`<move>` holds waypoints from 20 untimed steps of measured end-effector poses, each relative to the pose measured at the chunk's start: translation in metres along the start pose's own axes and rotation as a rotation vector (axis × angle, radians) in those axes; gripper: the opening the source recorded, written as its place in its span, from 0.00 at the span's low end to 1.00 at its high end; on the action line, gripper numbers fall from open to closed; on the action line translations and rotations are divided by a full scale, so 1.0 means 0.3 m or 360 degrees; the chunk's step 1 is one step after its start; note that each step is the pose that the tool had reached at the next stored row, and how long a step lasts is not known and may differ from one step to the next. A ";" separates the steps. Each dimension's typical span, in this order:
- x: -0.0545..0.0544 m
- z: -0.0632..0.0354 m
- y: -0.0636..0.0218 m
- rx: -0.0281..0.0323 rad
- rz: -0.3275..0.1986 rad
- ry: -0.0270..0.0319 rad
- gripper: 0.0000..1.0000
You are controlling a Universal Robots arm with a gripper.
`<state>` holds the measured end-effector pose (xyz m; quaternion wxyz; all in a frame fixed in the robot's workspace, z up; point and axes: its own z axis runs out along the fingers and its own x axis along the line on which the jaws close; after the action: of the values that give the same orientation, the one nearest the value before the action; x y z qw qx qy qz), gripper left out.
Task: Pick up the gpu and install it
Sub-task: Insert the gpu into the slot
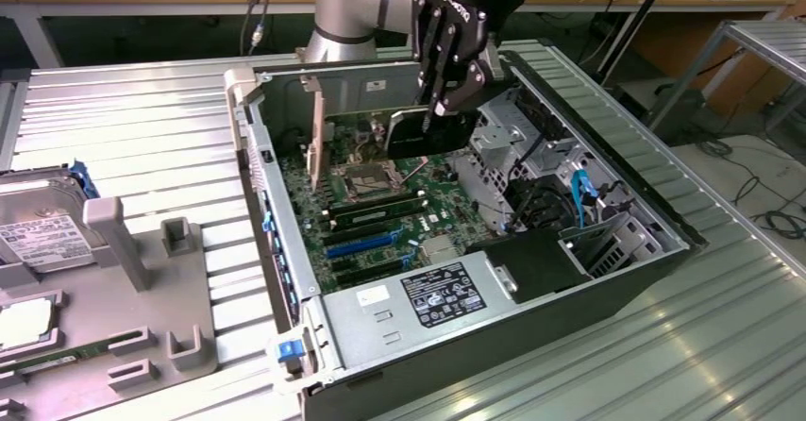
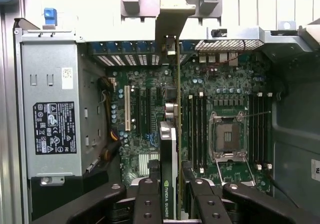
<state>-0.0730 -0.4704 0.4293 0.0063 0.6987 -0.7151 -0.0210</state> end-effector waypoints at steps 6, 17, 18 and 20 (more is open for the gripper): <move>-0.011 0.032 -0.001 0.00006 0.0005 -0.00004 0.27; -0.016 0.054 -0.002 0.00005 0.0007 -0.00001 0.27; -0.016 0.054 -0.002 0.00007 0.0007 -0.00003 0.27; -0.016 0.055 -0.002 0.00007 0.0007 -0.00004 0.27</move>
<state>-0.0730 -0.4651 0.4130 0.0061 0.6971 -0.7166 -0.0209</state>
